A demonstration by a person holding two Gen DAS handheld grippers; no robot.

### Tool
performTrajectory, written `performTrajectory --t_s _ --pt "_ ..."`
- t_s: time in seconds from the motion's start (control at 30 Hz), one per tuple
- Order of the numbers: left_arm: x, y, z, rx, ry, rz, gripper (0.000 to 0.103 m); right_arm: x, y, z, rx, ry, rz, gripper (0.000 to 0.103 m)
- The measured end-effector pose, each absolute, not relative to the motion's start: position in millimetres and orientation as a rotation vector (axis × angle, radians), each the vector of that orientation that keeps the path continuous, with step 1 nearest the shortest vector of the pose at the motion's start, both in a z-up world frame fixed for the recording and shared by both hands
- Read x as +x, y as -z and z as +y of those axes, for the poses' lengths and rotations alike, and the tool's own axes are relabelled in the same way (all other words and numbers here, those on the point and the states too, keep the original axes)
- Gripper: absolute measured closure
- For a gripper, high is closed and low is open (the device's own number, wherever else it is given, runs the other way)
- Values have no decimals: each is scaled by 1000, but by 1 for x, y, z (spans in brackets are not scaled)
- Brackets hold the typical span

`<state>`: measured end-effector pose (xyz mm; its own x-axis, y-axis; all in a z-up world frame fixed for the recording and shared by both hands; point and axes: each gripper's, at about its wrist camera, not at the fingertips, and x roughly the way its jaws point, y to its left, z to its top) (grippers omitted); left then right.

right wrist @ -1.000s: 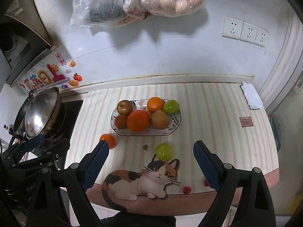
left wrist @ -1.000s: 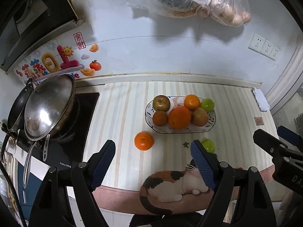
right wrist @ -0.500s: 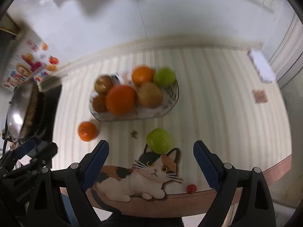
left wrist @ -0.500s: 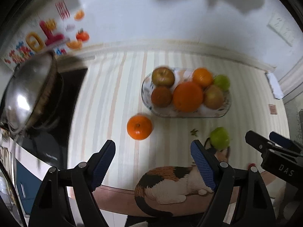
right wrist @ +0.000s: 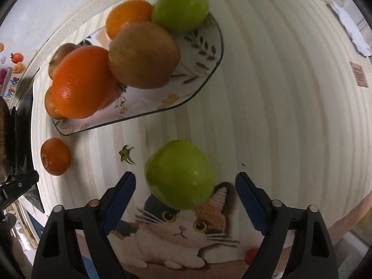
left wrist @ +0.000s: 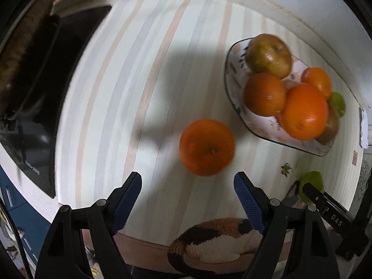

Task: Organize fruits
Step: 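Grasp the loose tangerine with the left tool while the right tool grasps the green apple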

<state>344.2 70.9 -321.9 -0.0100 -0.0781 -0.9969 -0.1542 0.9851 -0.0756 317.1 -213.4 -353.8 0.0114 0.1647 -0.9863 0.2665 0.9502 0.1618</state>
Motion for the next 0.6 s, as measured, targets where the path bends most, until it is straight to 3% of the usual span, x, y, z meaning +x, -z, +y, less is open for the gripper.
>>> performTrajectory --t_s 0.33,0.47,0.6 --pt "367 372 47 -150 -22 1642 22 326 381 -201 303 58 1594 36" --pt "372 370 37 -106 -28 1594 41 328 385 -200 291 53 1594 39" --pt "372 368 30 -88 -18 1562 41 323 385 -198 284 49 1582 40"
